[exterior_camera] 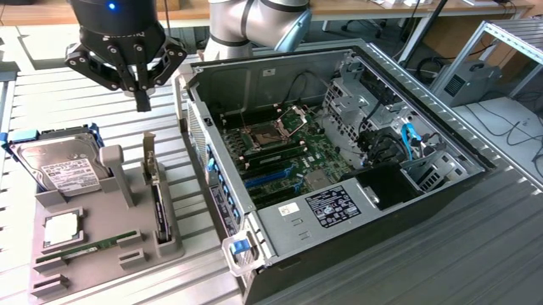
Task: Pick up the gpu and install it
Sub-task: 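Reach for the gpu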
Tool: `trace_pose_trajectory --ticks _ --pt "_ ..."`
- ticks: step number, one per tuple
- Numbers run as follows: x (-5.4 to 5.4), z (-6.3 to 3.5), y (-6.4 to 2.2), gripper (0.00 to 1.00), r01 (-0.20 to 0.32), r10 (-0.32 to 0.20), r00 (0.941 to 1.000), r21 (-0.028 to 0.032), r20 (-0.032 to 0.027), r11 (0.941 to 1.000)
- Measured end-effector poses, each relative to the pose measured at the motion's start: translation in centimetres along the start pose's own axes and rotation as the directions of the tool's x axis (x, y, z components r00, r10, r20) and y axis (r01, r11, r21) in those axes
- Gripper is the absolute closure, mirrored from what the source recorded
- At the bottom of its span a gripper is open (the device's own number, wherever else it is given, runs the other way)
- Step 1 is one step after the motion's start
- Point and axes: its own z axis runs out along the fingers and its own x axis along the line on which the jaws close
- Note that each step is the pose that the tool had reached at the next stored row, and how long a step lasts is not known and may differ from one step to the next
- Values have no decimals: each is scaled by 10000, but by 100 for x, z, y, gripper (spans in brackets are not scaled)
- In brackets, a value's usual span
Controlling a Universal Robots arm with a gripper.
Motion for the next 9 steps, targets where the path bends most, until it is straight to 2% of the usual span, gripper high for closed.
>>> trace_pose_trajectory --ticks 9 --pt "11 0 -8 89 0 0 10000 -1 0 10000"
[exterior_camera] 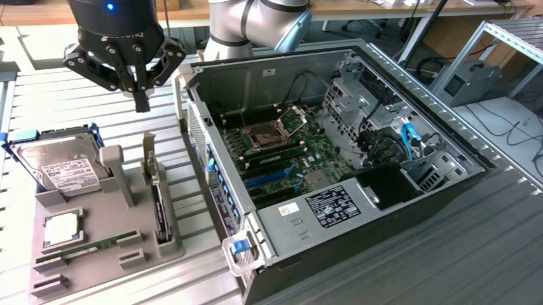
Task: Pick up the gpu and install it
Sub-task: 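Reach for the gpu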
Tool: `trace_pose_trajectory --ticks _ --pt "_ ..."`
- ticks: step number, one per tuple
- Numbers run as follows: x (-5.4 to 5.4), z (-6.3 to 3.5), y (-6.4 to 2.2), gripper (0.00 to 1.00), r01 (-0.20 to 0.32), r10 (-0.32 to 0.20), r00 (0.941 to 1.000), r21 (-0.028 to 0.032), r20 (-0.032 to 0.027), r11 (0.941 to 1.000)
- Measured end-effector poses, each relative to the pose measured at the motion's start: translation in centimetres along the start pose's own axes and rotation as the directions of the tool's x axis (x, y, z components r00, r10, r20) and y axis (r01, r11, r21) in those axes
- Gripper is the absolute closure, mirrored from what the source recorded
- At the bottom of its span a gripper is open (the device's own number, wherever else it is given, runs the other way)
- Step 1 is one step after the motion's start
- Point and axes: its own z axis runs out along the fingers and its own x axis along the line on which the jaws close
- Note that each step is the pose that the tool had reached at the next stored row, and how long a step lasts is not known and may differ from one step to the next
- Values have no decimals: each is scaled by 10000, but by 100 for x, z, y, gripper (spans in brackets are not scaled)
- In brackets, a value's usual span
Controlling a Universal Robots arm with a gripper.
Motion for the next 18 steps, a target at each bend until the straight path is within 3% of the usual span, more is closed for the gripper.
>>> trace_pose_trajectory --ticks 18 --pt "-3 -2 -40 89 0 0 10000 0 0 10000"
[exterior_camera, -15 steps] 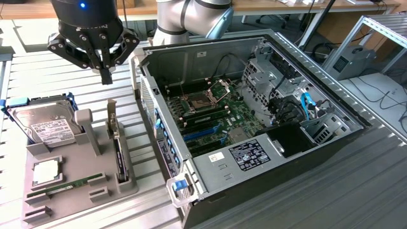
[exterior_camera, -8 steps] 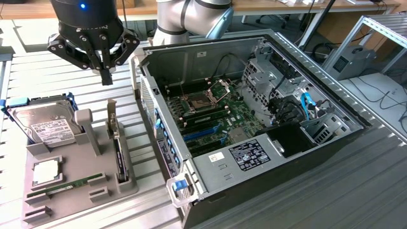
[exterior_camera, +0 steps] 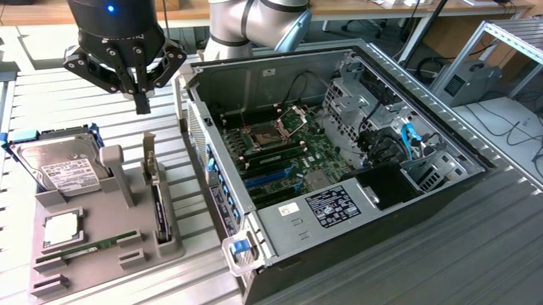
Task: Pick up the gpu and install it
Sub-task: 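Reach for the gpu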
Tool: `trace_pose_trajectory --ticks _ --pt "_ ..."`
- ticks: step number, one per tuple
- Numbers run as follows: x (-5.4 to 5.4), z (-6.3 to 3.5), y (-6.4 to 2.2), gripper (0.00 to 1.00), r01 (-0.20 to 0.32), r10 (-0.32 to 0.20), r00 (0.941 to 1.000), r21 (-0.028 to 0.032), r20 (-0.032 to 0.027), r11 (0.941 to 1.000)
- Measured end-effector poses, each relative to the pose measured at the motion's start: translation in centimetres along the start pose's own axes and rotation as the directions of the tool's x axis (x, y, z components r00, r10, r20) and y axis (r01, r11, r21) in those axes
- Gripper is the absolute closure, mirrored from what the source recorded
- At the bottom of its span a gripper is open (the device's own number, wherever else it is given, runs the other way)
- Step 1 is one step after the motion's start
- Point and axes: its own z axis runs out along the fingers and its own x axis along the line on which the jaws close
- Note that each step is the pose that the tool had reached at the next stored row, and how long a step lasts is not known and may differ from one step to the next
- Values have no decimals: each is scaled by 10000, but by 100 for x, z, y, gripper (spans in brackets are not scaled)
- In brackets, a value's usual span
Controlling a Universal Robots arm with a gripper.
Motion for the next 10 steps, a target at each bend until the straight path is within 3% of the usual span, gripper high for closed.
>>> trace_pose_trajectory --ticks 10 --pt "-2 -1 -31 89 0 0 10000 1 0 10000"
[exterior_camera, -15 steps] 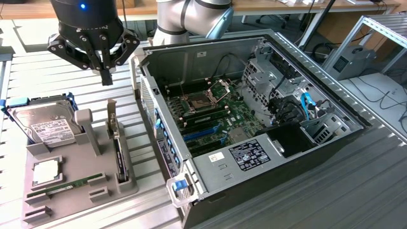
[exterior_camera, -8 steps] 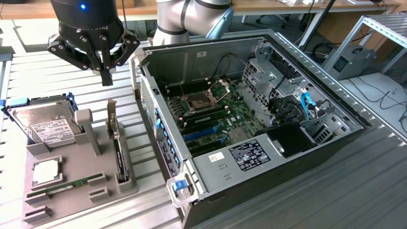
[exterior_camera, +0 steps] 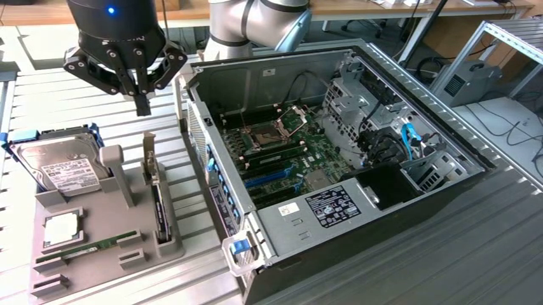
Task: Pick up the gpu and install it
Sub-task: 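Reach for the gpu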
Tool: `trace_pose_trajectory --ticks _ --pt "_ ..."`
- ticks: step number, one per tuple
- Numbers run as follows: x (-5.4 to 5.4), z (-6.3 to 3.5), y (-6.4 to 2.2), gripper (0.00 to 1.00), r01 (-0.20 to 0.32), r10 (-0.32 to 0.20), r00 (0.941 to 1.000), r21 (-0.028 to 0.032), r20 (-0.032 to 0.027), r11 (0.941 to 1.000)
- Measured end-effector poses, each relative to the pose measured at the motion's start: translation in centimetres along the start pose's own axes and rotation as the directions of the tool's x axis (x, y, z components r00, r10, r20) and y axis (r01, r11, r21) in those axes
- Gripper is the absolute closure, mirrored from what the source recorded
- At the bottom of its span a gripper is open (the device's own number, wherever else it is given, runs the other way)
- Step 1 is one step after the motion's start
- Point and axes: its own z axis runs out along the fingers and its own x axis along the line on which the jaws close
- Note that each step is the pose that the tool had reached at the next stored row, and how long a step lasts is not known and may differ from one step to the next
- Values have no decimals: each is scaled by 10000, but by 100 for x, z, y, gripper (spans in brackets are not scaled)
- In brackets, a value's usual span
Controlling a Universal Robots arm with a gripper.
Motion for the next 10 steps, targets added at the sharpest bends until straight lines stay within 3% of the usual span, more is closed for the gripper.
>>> trace_pose_trajectory --ticks 10 --pt "-3 -1 -38 89 0 0 10000 10 1 10000"
